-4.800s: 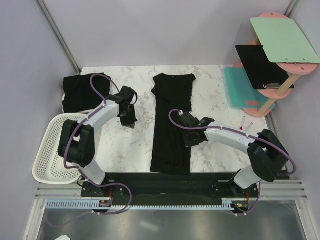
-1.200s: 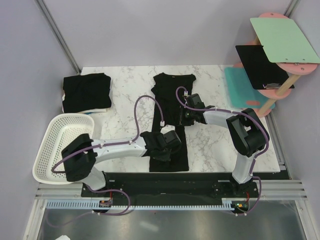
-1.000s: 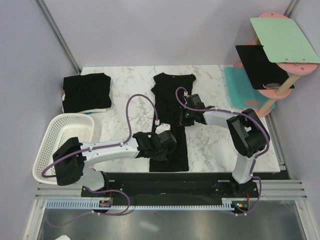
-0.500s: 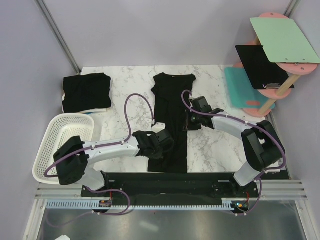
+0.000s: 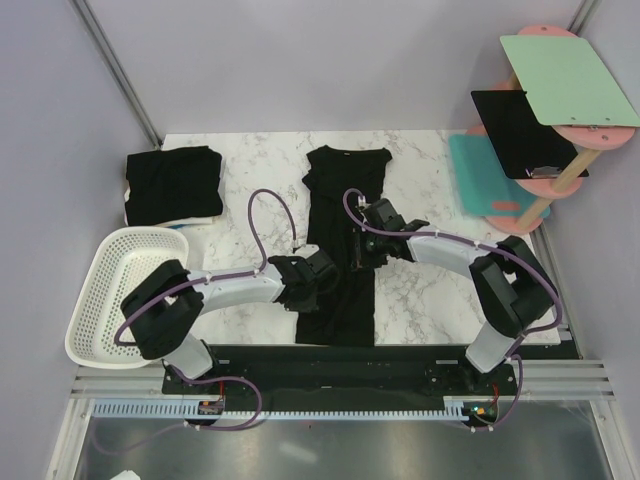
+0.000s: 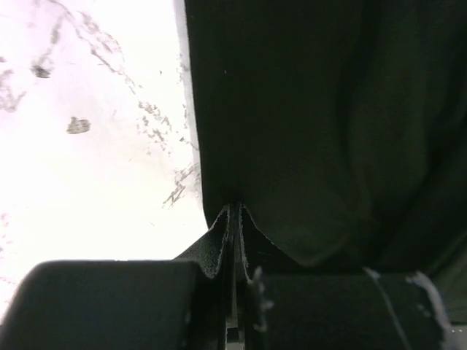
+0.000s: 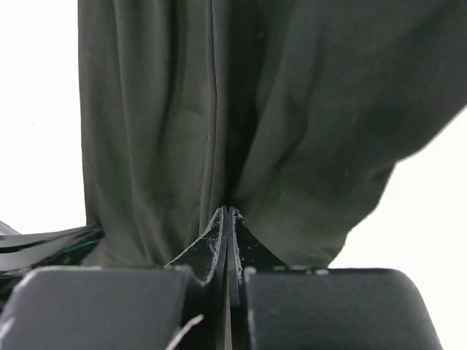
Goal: Fold and stack the t-shirts
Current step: Rotate the tshirt 90 degrees
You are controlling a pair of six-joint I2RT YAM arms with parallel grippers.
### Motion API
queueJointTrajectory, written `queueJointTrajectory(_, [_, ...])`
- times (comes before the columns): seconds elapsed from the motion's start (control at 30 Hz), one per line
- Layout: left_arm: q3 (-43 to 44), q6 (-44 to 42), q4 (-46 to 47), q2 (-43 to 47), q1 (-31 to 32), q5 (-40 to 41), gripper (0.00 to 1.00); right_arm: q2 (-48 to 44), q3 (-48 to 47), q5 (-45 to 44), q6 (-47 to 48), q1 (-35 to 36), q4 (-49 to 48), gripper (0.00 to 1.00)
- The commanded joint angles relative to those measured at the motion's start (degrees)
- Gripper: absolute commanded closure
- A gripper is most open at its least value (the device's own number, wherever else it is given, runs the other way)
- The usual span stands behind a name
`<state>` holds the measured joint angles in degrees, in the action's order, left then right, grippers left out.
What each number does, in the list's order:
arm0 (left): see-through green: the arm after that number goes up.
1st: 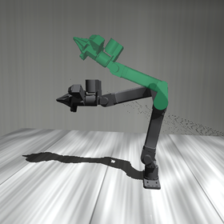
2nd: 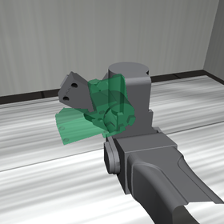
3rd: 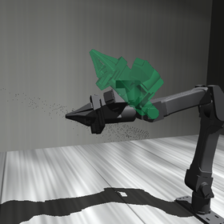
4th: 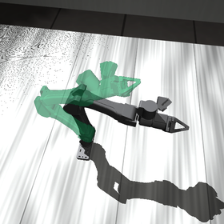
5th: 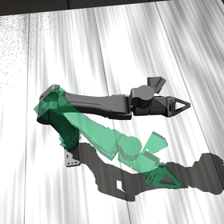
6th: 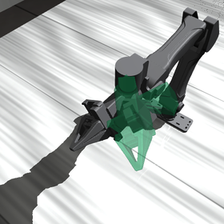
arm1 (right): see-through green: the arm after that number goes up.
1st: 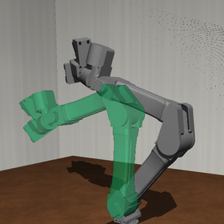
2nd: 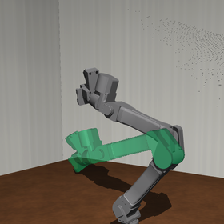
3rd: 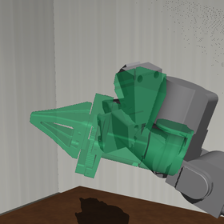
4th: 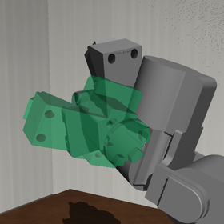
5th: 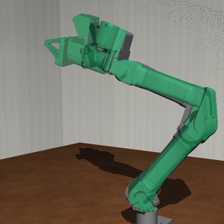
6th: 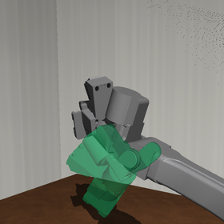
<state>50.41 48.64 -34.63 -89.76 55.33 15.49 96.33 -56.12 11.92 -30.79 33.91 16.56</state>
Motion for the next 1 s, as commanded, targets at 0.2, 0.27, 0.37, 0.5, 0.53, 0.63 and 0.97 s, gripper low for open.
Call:
queueJointTrajectory(0.2, [-1.6,-1.0,4.0,-2.9,-0.5,-1.1,0.98,4.4,-6.1,0.2,-1.5,2.9,-0.9,1.00])
queueJointTrajectory(0.27, [-1.9,-0.8,4.1,-3.1,-0.7,-1.2,0.98,5.9,-6.9,0.5,-1.6,3.7,-1.0,1.00])
queueJointTrajectory(0.37, [-2.3,-0.8,4.2,-3.1,-1.2,-1.0,0.98,7.6,-8.2,0.7,-2.2,4.8,-1.4,1.00])
queueJointTrajectory(0.5, [-2.9,-1.0,4.1,-3.0,-2.4,-1.2,0.98,9.5,-9.6,1.1,-2.5,6.3,-1.6,1.00])
queueJointTrajectory(0.53, [-3.0,-1.0,4.1,-2.8,-2.8,-1.2,0.98,10.4,-9.7,1.2,-2.7,6.6,-1.5,1.00])
queueJointTrajectory(0.63, [-3.0,-1.4,4.2,-1.3,-2.9,-1.3,0.98,11.8,-9.4,1.3,-3.1,7.0,-0.9,1.00])
queueJointTrajectory(0.97, [-2.7,-4.3,6.2,13.4,-2.0,-7.7,0.97,5.4,-10.5,-0.9,-1.6,6.8,-0.6,1.00])
